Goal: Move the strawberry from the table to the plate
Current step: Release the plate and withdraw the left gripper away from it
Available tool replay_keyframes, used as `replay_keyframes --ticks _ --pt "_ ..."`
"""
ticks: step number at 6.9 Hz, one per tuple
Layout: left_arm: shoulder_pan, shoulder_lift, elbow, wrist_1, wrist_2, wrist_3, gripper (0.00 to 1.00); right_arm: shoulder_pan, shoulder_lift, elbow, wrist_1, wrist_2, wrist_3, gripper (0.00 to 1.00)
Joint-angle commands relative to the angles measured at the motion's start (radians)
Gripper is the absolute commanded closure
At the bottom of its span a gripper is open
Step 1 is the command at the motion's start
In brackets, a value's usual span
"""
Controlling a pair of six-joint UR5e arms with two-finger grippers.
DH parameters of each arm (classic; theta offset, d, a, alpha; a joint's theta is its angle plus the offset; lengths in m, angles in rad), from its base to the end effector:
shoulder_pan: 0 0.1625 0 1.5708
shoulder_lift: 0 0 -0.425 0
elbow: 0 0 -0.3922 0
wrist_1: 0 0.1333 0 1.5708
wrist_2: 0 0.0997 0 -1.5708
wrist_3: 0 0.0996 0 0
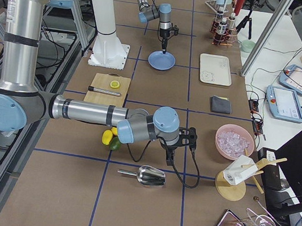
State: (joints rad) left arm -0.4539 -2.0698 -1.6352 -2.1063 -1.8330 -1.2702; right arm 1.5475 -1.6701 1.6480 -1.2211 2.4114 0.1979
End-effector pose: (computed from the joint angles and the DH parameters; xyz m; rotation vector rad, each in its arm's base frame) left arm 0.5514 -0.3886 0.2811 0.1835 1.1011 0.0070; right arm 0.0482 -0.4670 0.6249 0.2140 -0.8611 0.0253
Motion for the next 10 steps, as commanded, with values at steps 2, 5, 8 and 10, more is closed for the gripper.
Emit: replay_keyframes --ticks 2,5,8,10 --pt "-0.168 0.061 -0.093 0.116 -0.116 0.262 0.00 -0.003 0.007 0.045 0.002 0.002 0.002 0.00" --pt "-0.565 0.154 -0.172 0.316 -0.274 0.685 0.00 -0.055 0.015 0.089 0.095 0.009 0.005 0.00" --pt "-0.848 0.160 -0.163 0.737 -0.405 0.823 0.00 -0.079 0.009 0.092 0.130 0.021 0.029 0.00" --pt "-0.993 0.241 -0.062 0.753 -0.394 1.212 0.00 -0.098 0.015 0.119 0.130 0.026 0.031 0.00"
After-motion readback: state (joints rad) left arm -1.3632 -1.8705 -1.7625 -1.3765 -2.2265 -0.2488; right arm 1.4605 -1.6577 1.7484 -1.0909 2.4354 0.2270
